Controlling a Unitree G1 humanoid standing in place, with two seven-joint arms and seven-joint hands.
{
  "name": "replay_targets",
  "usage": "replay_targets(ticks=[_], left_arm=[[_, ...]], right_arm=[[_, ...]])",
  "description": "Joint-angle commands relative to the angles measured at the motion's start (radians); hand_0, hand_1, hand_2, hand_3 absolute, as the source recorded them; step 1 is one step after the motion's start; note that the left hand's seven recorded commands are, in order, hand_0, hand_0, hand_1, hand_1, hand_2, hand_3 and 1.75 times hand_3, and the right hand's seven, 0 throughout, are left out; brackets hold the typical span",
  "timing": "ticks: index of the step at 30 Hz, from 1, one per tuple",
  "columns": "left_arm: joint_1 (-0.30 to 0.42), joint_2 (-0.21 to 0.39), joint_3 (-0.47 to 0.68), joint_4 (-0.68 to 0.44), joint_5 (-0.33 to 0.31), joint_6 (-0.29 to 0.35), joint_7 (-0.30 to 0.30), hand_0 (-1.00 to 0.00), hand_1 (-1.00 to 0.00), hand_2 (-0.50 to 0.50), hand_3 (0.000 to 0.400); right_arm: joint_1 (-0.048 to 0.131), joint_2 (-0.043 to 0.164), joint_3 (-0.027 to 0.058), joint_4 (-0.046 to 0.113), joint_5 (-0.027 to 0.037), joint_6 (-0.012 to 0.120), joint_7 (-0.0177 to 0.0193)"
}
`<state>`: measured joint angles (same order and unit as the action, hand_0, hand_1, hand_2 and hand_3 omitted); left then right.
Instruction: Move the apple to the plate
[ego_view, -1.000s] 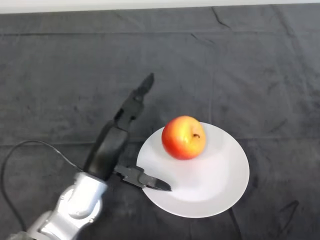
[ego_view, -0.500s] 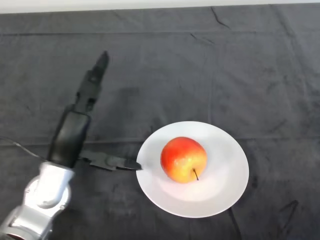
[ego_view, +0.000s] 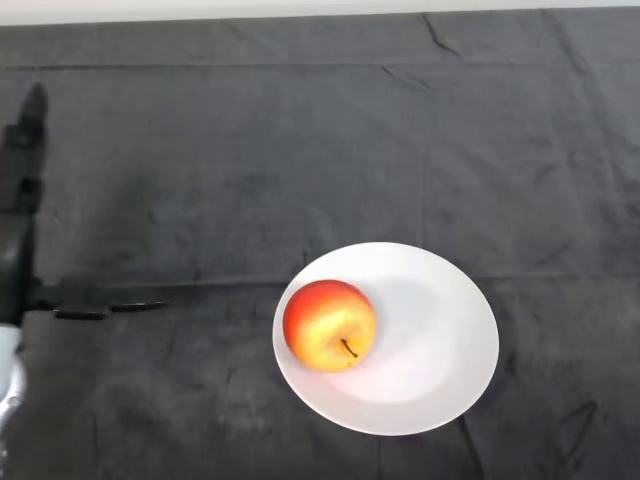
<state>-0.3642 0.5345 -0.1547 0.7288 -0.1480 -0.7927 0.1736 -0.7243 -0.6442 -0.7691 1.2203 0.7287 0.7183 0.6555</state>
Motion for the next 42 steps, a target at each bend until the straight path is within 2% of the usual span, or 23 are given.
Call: replay_targets(ticks=[1,16,26,34,42], left_arm=[[0.04,0.058,0.039,0.04,-0.015,-0.017,0.012,0.0,0.0,0.0,0.0],[0.054,0.131,0.203,0.198,-0.001,-0.039,0.078,0.0,0.0,0.0,0.0],[0.074,0.17,0.299,0.287,-0.032,-0.074,0.072,0.0,0.0,0.0,0.0],[0.104,0.219,0.385,0.361,-0.082,-0.097,0.038,0.0,0.0,0.0,0.0],[0.111,0.241,0.447,0.421,-0.104,-0.103,0.041,0.0,0.0,0.0,0.0]], right_arm=[[-0.004,-0.016,-0.0141,-0.018,0.0218,-0.005,-0.0042],[-0.005,-0.017,-0.0142,-0.015,0.0216,-0.004,-0.003],[-0.006,-0.018,-0.0142,-0.012,0.0213,-0.004,-0.0018],[-0.007,-0.02,-0.0143,-0.01,0.021,-0.004,-0.0008],[-0.008,-0.021,-0.0143,-0.007,0.0207,-0.003,0.0004]])
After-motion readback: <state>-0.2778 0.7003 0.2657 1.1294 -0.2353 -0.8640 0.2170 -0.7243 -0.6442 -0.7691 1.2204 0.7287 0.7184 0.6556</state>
